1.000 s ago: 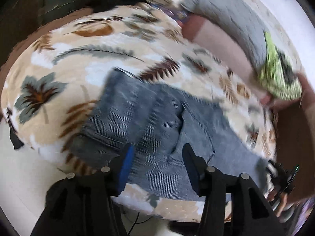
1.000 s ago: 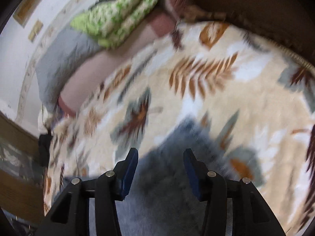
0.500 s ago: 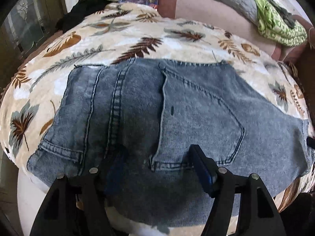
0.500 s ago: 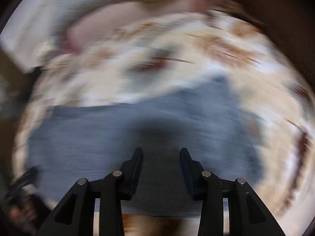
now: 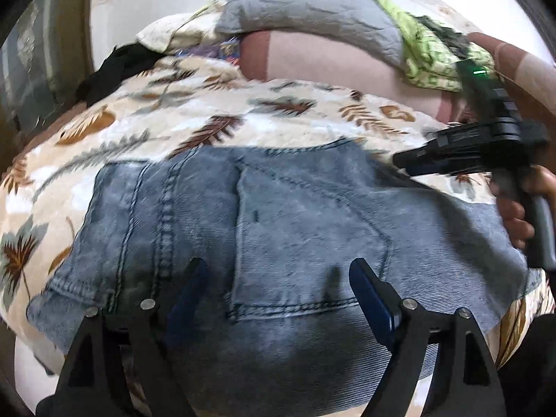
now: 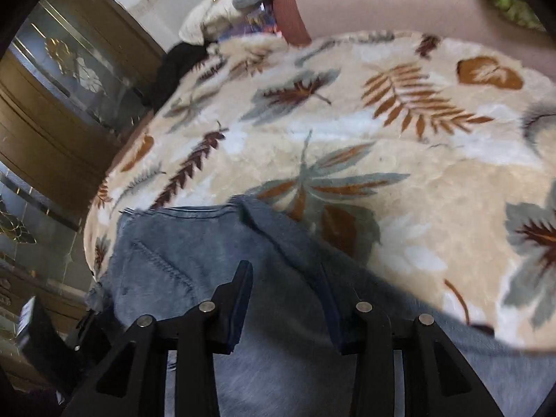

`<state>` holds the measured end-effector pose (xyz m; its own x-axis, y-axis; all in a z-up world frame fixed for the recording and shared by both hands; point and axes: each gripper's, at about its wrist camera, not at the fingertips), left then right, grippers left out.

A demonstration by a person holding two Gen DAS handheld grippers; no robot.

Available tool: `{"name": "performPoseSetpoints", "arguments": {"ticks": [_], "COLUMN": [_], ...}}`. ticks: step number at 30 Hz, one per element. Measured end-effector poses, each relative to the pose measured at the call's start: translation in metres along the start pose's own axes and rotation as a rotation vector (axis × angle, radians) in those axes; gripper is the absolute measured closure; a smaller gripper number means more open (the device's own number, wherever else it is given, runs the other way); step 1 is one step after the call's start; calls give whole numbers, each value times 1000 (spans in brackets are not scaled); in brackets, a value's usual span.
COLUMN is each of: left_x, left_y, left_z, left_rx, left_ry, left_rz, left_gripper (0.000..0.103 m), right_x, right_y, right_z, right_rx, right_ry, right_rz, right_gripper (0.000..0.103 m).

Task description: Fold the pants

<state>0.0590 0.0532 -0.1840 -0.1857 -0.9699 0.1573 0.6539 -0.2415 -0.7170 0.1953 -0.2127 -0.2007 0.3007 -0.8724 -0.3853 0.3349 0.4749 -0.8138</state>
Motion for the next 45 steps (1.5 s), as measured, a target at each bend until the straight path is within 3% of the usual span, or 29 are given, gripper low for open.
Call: {"name": "performPoseSetpoints", "arguments": {"ticks": [5, 9, 10, 12, 14, 15, 24, 32, 39, 45], "left_x": [9, 9, 9, 9, 10, 11, 12, 8, 8, 9], "left_y": [3, 3, 4, 5, 6, 7, 8, 5, -1, -17], "left_z": [0, 1, 1, -1, -1, -1, 0, 3, -1, -7], "left_rx": [-7, -7, -8, -9, -11, -12, 3, 27, 56, 106], "left_ry": [39, 32, 32, 35, 41, 43, 42, 12, 20, 37], "left_rz": [-4, -6, -4, 1, 10, 14, 35, 42, 44, 32], "left_gripper": [19, 19, 19, 19, 19, 19, 19, 19, 19, 19], "right_x": [0, -6, -8, -11, -18, -21, -51, -49, -43, -42], "right_y": [21, 28, 28, 28, 29, 28, 11, 43, 58, 57], "right_z": [5, 9, 10, 11, 11, 10, 13, 20, 28, 30], "right_rx": [-78, -94, -89, -95, -109, -106, 3, -26, -10, 10], "right_ry": [-15, -44, -54, -68, -93, -106, -218, -192, -134, -89], "right_rz": [88, 73, 65, 37, 41, 34, -208, -348, -431, -435], "right_gripper": [61, 62, 65, 85, 97, 98, 101, 101, 101, 101]}}
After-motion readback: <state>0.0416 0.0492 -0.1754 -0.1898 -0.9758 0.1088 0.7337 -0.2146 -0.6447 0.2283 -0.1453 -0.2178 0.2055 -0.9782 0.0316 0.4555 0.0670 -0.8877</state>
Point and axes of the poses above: each gripper's, at about its wrist camera, not at the fingertips, and y roughly the way its jaws point, x to its right, z to its top, and after that the axes turned 5 degrees about -y, right-handed
